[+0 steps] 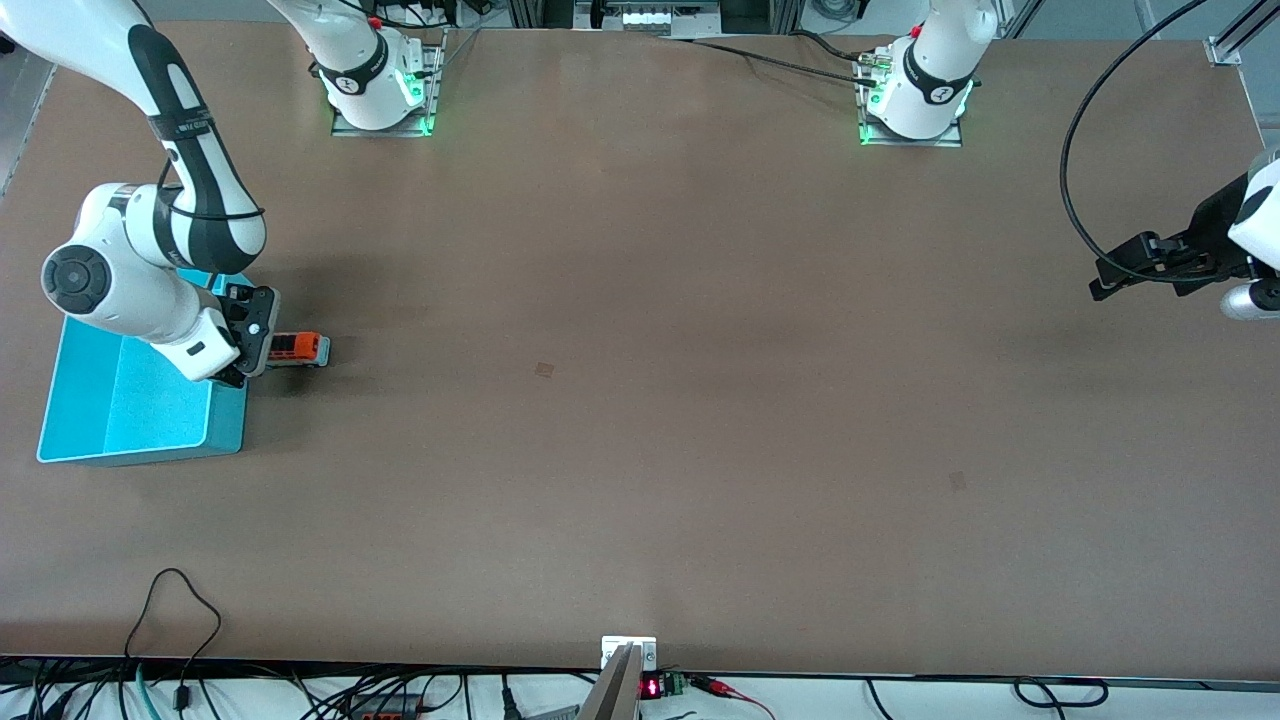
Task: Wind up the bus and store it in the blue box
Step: 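Lower the right gripper over the bus and close on it, then lift the bus with the right gripper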
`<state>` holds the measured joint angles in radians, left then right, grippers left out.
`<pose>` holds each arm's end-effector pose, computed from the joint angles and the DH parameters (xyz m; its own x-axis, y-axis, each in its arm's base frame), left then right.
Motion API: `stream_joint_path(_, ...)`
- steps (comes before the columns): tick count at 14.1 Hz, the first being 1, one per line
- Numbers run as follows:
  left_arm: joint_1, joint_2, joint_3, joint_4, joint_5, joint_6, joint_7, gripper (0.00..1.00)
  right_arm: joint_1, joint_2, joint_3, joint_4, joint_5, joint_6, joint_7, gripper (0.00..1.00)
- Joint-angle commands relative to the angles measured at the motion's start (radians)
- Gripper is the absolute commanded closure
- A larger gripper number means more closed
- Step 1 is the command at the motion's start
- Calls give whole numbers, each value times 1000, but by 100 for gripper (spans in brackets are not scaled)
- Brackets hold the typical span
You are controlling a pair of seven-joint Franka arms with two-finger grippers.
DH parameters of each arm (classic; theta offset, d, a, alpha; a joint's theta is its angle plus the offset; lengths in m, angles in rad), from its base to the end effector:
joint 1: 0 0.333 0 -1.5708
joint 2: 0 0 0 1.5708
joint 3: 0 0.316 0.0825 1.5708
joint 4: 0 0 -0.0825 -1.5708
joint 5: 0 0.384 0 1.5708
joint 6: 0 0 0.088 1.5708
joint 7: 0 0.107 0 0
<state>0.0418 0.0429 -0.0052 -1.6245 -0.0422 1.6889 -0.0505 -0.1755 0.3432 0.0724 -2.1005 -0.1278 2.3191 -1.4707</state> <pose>0.5762 0.0171 0.5853 0.9956 0.0919 0.0192 0.0910 -0.9949 0.0432 0.5649 -0.0611 0.2450 0.1085 0.9916 -0.0700 0.9861 -0.1162 -0.1185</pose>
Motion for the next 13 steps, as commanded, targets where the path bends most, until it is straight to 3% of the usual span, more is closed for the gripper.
stream_joint_path(1, 4, -12, -4, -3, 19, 0, 17, 0, -9, 14, 6, -35, -13, 55, -20, 0)
stream_joint_path(13, 4, -8, -4, -1, 19, 11, 17, 0, -15, 52, 6, -75, -9, 143, -17, 0)
